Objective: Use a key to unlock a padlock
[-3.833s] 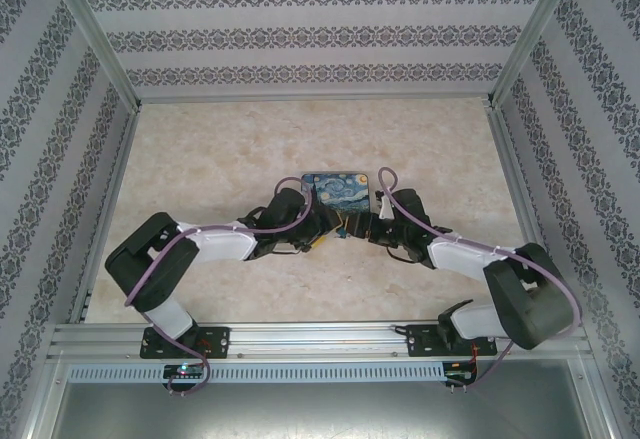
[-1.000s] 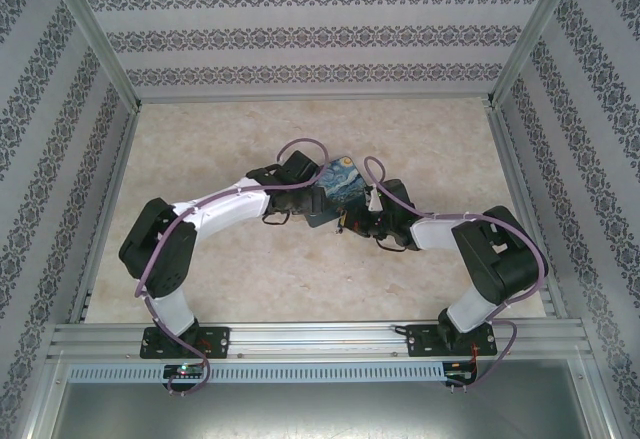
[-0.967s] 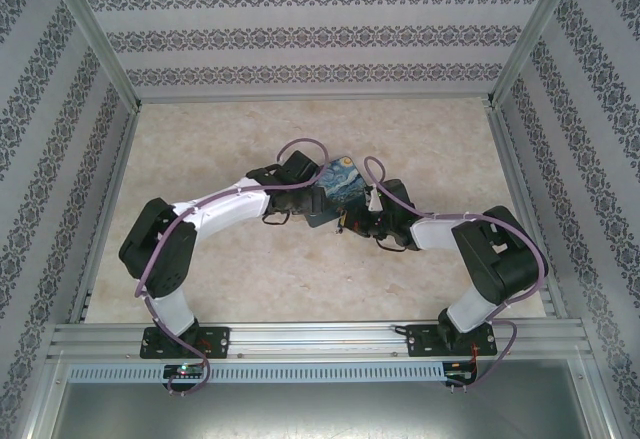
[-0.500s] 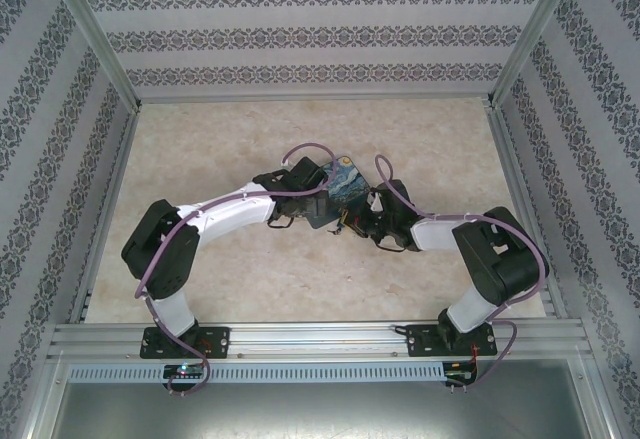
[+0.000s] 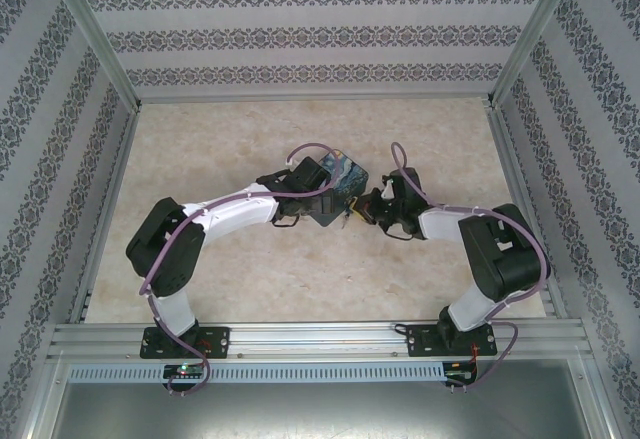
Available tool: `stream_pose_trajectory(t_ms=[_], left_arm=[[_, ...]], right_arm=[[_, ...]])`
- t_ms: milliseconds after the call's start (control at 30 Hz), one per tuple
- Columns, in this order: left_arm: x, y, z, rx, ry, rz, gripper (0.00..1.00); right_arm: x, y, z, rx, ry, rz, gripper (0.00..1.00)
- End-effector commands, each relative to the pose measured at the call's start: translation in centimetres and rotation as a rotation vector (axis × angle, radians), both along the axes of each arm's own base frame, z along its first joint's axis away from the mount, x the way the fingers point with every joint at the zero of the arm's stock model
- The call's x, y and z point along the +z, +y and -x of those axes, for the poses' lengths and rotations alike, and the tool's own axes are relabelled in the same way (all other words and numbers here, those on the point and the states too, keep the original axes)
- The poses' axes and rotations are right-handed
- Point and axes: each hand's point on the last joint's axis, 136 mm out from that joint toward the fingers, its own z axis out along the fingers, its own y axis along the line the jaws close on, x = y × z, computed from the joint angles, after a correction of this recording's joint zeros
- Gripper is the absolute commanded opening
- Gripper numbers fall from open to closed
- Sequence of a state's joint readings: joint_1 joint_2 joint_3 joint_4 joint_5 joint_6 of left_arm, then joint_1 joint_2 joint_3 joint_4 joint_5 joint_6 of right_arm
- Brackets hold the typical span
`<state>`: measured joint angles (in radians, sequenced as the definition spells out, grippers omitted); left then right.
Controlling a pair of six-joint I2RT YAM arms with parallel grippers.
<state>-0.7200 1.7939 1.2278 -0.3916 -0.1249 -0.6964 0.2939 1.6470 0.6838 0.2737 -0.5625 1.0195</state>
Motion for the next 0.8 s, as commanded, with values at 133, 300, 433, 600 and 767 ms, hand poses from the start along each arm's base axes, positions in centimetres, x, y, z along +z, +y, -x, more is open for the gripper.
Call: stream_pose_trajectory(t_ms=[133,300,433,600,767], left_arm=[[-6.5,3.2,5.1,-0.042,0.24,-0.184,0.97],[-6.2,2.9,4.8,-0.048,0.234,-0.179,0.98],[-5.0,2.4,4.1,-0.058,0.212,-0.17,1.0],[-2.3,1.5,3.1,-0.081,0.165,-0.117,1.0],[1.1,1.4,2.3,-0.079,0.113,-0.041,0.99]], right_arm=[[0.2,-2.5,-2.7,-0.006,-0.033,0.071,0.0],[-0.6,-3.7,-1.8,-0.021,-0.012,0.078,0.0],[-1.4,-4.5,-0.1,-0.032,0.006,0.093,0.0],[-2.9,-6.2,2.1,-0.074,0.05,0.114,0.0],[-3.3,-8.2,3.3,-0.131,0.074,0.119,0.22]])
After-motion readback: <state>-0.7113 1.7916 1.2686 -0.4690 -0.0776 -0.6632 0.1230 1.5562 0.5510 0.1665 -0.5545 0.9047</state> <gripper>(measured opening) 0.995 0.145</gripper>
